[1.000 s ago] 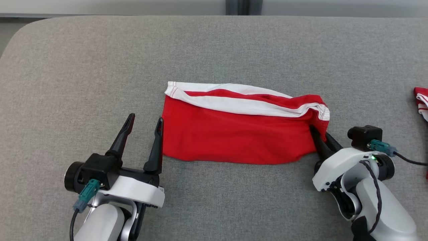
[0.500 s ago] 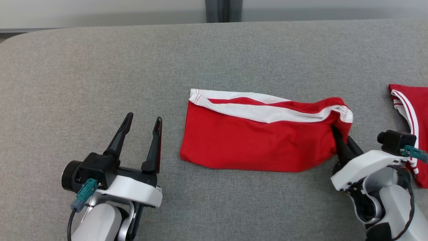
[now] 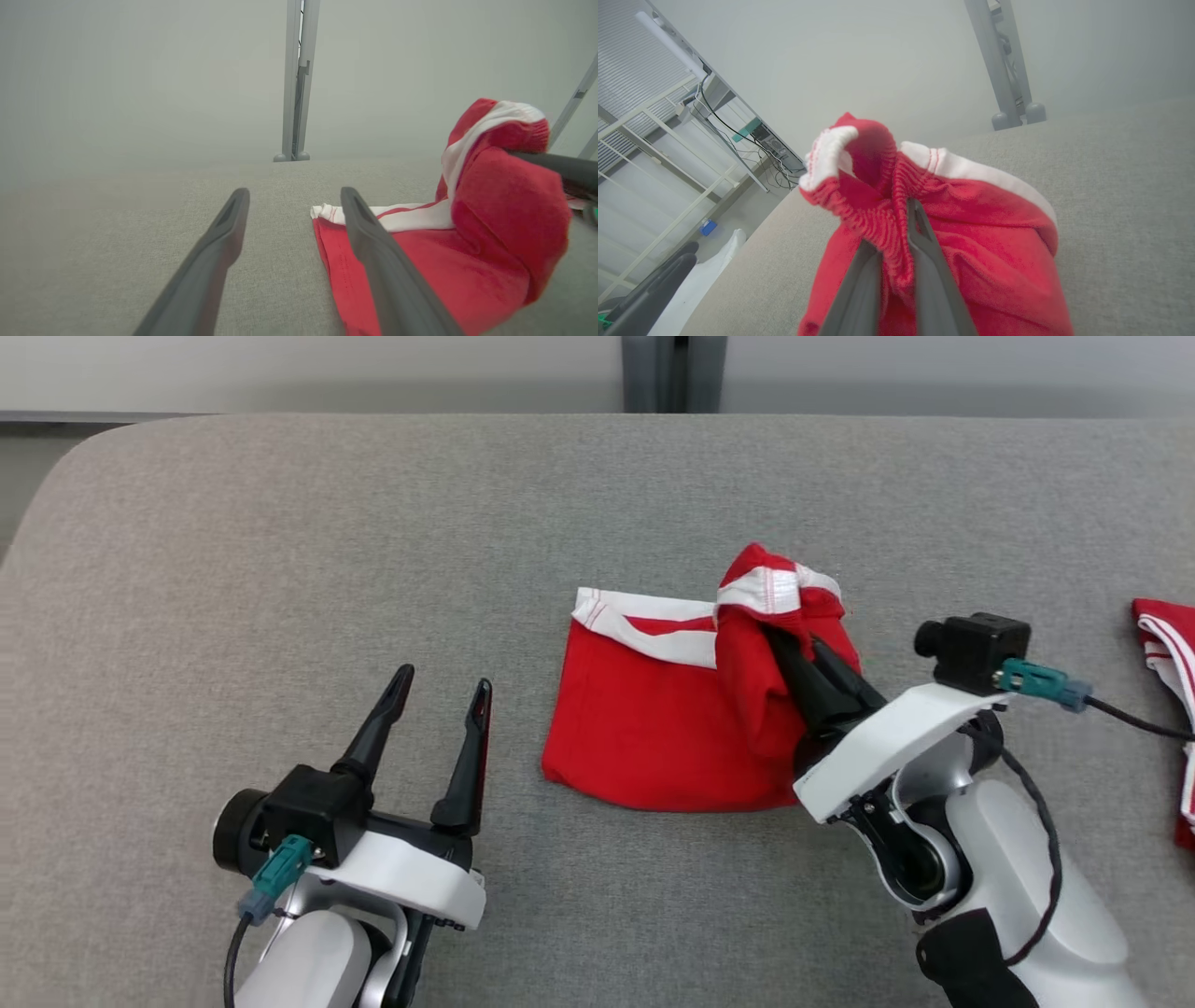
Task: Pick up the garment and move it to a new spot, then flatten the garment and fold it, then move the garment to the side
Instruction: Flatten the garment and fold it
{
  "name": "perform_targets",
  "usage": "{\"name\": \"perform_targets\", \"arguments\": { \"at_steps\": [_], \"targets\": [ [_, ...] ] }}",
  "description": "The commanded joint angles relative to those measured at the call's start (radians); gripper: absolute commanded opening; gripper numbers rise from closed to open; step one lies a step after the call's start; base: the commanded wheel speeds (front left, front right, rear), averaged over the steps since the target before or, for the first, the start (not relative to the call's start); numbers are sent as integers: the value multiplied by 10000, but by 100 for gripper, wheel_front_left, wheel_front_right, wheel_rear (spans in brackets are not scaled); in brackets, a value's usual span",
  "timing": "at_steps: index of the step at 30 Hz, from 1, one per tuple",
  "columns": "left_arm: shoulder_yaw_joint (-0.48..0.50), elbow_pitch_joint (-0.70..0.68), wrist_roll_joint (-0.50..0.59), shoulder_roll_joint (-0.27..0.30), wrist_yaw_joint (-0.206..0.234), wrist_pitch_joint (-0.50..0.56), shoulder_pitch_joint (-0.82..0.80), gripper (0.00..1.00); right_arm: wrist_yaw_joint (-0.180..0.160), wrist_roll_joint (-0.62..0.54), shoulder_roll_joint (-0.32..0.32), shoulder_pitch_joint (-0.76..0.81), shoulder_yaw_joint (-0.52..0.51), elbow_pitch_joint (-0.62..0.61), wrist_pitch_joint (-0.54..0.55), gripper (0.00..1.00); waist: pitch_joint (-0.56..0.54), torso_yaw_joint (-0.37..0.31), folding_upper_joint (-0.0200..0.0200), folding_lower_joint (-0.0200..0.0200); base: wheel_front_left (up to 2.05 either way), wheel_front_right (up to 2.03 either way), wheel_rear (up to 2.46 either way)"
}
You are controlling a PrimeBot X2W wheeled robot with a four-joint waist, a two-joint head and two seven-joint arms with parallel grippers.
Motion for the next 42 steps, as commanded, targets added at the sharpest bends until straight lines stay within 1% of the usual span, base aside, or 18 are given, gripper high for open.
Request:
{"name": "perform_targets", "arguments": {
  "at_steps": [1, 3, 4, 6, 8, 15, 16, 17, 18, 19, 21, 25, 29, 31, 32, 36, 41, 42],
  "targets": [
    [-81, 79, -69, -89, -97, -21, -222, 100, -1, -181, 16, -323, 268, 474, -127, 0, 53, 423, 0, 0, 0, 0, 0],
    [-181, 164, -71, -134, -159, -23, -270, 100, -1, -203, 32, -557, 522, 1036, -213, 0, 92, 685, 0, 0, 0, 0, 0],
    [-221, 212, -74, -172, -189, -27, -279, 100, -1, -491, 36, -707, 645, 1334, -332, 0, 106, 815, 0, 0, 0, 0, 0],
    [-313, 270, -76, -268, -244, -43, -319, 100, -1, -243, 37, -876, 789, 1904, -525, 0, 176, 1070, 0, 0, 0, 0, 0],
    [-366, 294, -73, -318, -273, -45, -345, 100, -1, -372, 42, -1024, 892, 2203, -638, 0, 224, 1186, 0, 0, 0, 0, 0],
    [-641, 533, -26, -578, -434, -123, -589, 100, -1, 297, 40, -1880, 1670, 3798, -1414, 0, 582, 1665, 0, 0, 0, 0, 0],
    [-659, 563, -21, -608, -457, -143, -627, 100, -1, 466, 39, -1978, 1856, 3928, -1489, 17, 602, 1689, 0, 0, 0, 0, 0],
    [-674, 587, -19, -636, -481, -161, -685, 100, -1, 716, 53, -2051, 2024, 4017, -1589, 45, 631, 1709, 0, 0, 0, 0, 0],
    [-695, 628, -24, -658, -512, -157, -739, 100, -1, 803, 44, -2144, 2226, 4145, -1637, 96, 653, 1713, 0, 0, 0, 0, 0],
    [-716, 662, -20, -677, -521, -173, -766, 100, -1, 855, 49, -2235, 2423, 4263, -1729, 100, 668, 1705, 0, 0, 0, 0, 0],
    [-775, 737, -10, -721, -565, -179, -786, 100, -1, 1135, 41, -2330, 2860, 4366, -1907, 100, 683, 1680, 0, 0, 0, 0, 0],
    [-789, 821, -10, -735, -586, -235, -867, 100, -1, 1556, 56, -2336, 3804, 4020, -2243, 100, 629, 1543, 0, 0, 0, 0, 0],
    [-788, 847, -4, -721, -569, -259, -869, 100, -1, 1528, 35, -2218, 4569, 3735, -2470, 100, 585, 1370, 0, 0, 0, 0, 0],
    [-776, 860, -13, -706, -538, -243, -859, 100, -1, 1363, 32, -2234, 4676, 3709, -2663, 100, 554, 1282, 0, 0, 0, 0, 0],
    [-751, 853, -25, -689, -506, -251, -838, 100, -1, 1095, 26, -2318, 4576, 3806, -2806, 100, 537, 1218, 0, 0, 0, 0, 0],
    [-683, 828, -73, -595, -408, -260, -666, 100, -1, 732, 35, -2150, 3886, 3795, -3098, 100, 397, 948, 0, 0, 0, 0, 0],
    [-533, 739, -104, -382, -250, -221, -454, 100, -1, 764, 35, -1438, 2791, 2867, -3172, 100, 89, 551, 0, 0, 0, 0, 0],
    [-463, 700, -99, -314, -200, -223, -401, 100, -1, 541, 11, -1321, 2534, 2673, -3177, 100, 22, 462, 0, 0, 0, 0, 0]
  ]
}}
